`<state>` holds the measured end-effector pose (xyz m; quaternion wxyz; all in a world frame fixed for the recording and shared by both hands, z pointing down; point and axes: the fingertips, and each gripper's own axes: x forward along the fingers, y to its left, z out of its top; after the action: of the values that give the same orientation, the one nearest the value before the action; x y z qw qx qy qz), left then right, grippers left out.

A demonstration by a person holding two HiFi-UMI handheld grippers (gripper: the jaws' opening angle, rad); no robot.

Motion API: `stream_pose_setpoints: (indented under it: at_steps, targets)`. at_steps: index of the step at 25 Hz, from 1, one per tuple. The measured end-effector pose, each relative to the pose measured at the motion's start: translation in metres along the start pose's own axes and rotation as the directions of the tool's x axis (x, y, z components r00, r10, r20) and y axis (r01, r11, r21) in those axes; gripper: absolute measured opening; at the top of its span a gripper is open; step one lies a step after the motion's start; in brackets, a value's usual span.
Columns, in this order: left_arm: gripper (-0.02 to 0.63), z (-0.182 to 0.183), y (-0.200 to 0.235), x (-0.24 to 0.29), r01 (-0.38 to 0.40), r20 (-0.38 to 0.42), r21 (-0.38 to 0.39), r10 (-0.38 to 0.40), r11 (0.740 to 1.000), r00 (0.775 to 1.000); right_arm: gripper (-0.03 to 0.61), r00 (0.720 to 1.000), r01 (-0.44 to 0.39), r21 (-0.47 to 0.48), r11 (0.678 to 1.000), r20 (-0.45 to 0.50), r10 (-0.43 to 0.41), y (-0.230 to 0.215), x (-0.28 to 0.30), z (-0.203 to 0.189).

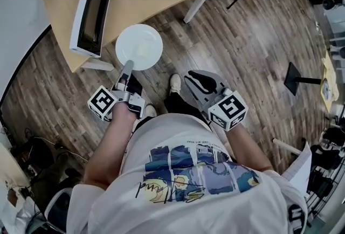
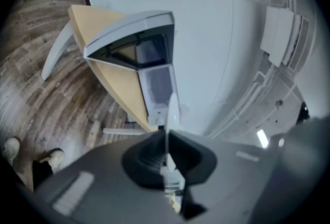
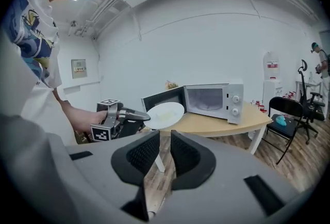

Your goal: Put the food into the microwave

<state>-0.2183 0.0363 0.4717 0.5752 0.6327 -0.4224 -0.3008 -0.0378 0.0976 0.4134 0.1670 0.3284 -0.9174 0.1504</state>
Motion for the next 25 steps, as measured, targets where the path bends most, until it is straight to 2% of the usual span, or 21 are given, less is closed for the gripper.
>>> stream_pose_setpoints:
  at_steps: [4,8,14,19,25]
  targets:
    - [0.015,0.010,0.001,0.042,-0.026,0.046,-0.024,0.027,0.999,0.999,0.067,0.999,-0.047,-0.036,0.998,-0.007,0.047,-0.048,0.018,0.018]
    - [0.015,0.019,-0.004,0.087,-0.020,0.084,-0.003,0.020,1.000,0.996,0.072,0.996,-0.087,-0.077,0.993,-0.012,0.087,-0.092,0.026,0.034]
    - [0.015,0.034,-0.001,0.140,-0.028,0.170,-0.003,0.028,1.000,0.985,0.072,0.991,-0.135,-0.075,0.988,-0.034,0.133,-0.153,0.033,0.035]
    - [0.015,0.053,0.010,0.176,-0.056,0.197,0.001,0.054,0.998,0.979,0.067,0.993,-0.118,-0.041,0.992,-0.029,0.117,-0.186,0.040,0.040]
    - [0.015,0.089,0.027,0.223,-0.066,0.192,-0.041,0.073,0.997,0.979,0.064,0.998,-0.057,-0.015,0.998,-0.030,0.056,-0.212,0.063,0.055]
